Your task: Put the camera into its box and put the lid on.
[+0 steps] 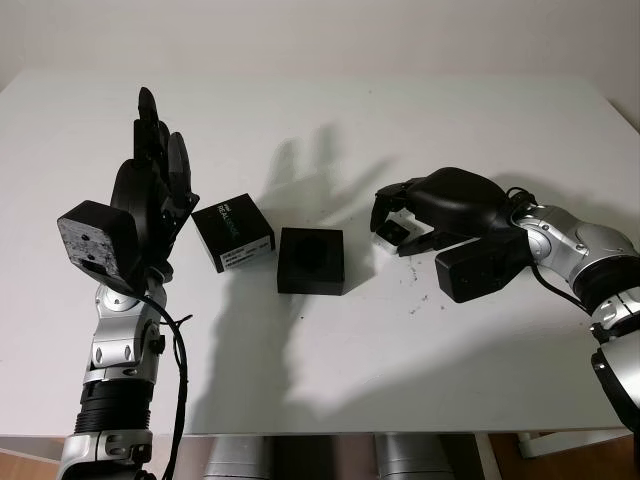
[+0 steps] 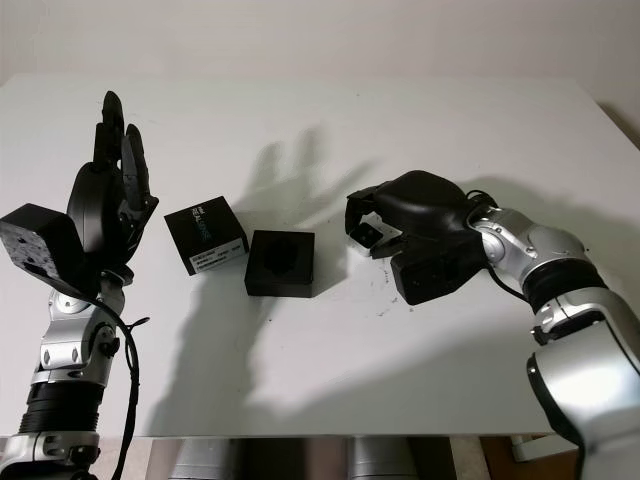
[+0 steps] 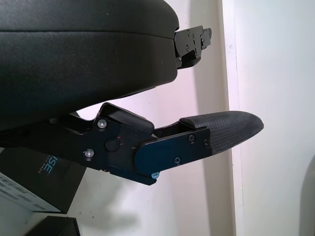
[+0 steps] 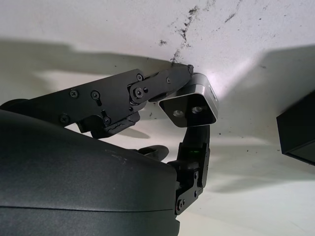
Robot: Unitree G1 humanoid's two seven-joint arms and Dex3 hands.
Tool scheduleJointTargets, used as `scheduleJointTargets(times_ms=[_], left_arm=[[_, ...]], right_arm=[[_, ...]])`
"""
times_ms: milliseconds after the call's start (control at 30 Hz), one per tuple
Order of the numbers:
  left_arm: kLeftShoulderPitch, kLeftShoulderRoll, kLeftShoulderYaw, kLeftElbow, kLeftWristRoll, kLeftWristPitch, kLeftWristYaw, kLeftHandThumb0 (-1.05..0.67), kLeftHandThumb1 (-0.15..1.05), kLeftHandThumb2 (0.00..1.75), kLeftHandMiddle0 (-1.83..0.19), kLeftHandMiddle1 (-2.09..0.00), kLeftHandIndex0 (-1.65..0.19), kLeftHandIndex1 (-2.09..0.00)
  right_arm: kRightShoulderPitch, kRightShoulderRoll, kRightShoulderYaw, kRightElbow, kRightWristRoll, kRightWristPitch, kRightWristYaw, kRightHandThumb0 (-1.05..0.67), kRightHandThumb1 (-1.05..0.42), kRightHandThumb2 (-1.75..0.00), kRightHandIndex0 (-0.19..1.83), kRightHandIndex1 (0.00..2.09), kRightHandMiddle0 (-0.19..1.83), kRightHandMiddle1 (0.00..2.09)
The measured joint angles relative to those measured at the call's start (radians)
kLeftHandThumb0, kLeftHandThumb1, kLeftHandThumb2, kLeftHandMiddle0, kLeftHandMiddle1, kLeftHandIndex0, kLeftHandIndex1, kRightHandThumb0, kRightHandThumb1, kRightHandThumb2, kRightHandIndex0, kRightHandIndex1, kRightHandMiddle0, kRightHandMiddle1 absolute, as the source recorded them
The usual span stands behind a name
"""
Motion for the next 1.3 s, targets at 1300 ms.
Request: scheduleJointTargets(times_ms=[1300], left_arm=[[0.004, 0.001, 0.001, -0.010, -0.005, 0.010, -0.001, -0.78, 1.05, 0.67, 0.19, 0.00, 0.19, 0.00]], right_arm=[[0.048, 0.072, -0.241, 0.019, 0.426, 0.117, 0.384, -0.44, -0.95, -0.05, 0.26, 0.05, 0.31, 1.66]])
